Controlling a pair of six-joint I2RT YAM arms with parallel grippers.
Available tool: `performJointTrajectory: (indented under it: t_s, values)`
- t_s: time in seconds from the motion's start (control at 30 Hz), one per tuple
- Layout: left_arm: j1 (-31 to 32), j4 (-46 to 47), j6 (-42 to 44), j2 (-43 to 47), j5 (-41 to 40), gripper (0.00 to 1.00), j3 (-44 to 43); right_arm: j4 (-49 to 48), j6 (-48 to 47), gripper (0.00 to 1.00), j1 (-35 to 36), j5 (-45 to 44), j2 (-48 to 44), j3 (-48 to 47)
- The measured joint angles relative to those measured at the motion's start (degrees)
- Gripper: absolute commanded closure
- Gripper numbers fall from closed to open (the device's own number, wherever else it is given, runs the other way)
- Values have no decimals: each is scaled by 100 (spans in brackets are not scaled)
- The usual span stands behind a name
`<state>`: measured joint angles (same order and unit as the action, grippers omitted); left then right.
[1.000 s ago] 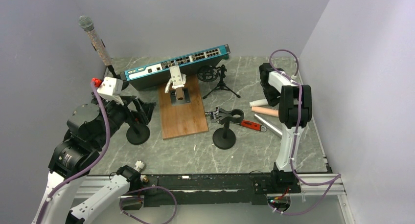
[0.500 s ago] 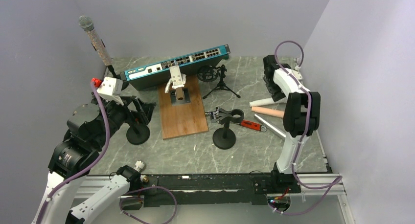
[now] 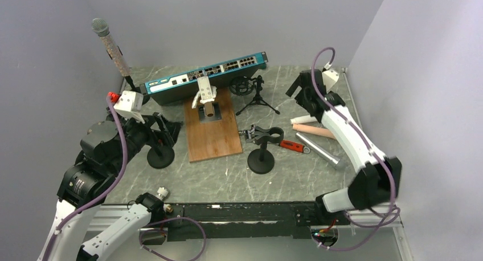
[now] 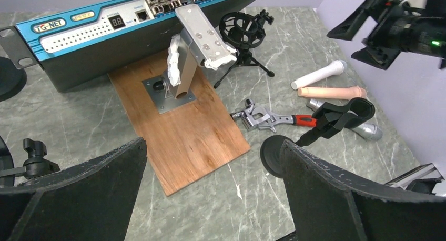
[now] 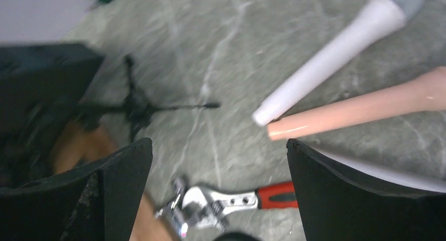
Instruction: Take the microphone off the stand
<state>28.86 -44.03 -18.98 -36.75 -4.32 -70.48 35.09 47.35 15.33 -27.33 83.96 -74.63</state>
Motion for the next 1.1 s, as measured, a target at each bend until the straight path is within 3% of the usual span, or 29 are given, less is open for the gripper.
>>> performJointTrajectory:
  t_s: [0.23, 0.37, 0.5, 0.8, 1.0, 1.1]
  values:
    - [0, 9, -120, 79, 105, 1, 87, -1180, -807, 0, 243, 1534, -1915, 997]
    - [0, 59, -216, 247, 105, 1, 184, -1958, -800, 0, 476, 2446, -2371, 1163]
    - [-2, 105, -299, 608, 13, 0, 280, -2828, -426, 0, 1237, 3104, -2409, 1488]
    - [0, 155, -275, 1624, -542, 1, 291, -4581, 638, 0, 3595, 3069, -916, 1440]
    - [0, 83, -140, 1812, -791, 1, 98, -4885, 1478, 0, 4251, 2872, 802, 251]
    - [-2, 35, -44, 1810, -820, 1, 59, -4857, 1775, 10, 4437, 2726, 1550, -457]
